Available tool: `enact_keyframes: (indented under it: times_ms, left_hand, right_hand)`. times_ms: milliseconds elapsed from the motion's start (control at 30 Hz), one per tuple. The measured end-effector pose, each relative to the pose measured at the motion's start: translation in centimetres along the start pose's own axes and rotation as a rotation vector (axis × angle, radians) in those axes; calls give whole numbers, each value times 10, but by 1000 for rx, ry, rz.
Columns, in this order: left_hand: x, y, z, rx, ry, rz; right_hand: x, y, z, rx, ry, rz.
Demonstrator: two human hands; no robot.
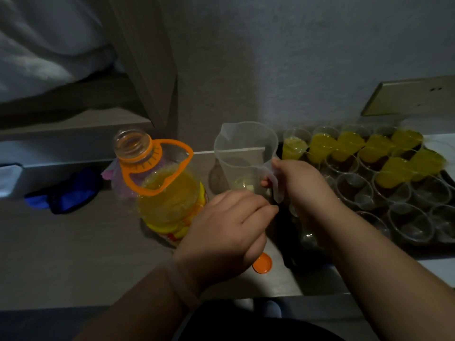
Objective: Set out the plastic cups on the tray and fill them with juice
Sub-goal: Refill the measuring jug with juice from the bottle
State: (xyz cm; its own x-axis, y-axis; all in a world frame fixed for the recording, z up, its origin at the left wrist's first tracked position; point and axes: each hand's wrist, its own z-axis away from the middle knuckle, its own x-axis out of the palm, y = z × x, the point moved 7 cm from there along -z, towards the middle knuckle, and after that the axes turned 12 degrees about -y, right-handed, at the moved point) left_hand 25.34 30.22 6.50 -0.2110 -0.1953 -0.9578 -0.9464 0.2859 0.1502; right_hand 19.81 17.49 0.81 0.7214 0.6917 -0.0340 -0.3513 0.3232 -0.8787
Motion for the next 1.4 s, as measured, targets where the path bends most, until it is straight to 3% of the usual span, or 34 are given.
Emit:
enact_keyframes:
  times_ms: [433, 600, 733, 867, 967, 1133, 1233, 1400]
  left_hand:
    - [-22, -12, 27, 161, 0, 37]
    - [-34, -6, 45, 325, 54, -38]
    - [-50, -14, 57, 347, 129, -46]
    - [-64, -26, 77, 336, 228, -96]
    - [-68, -41, 95, 317, 263, -111]
    - [-57, -83, 130, 122, 330, -70]
    - [-44, -100, 145, -16, 404, -51]
    - [-13, -121, 147, -69, 400, 122]
  right_hand:
    - [2, 2, 29, -86, 324, 405]
    - [12, -5, 40, -217, 542, 558]
    - [26, -18, 58, -399, 664, 602]
    - [67, -55, 91, -850, 624, 636]
    - [103, -73, 108, -1105, 469, 714]
    - [130, -72, 93, -1087, 334, 836]
    - [132, -61, 87, -1060, 345, 832]
    - [152, -42, 85, -1057, 457, 910]
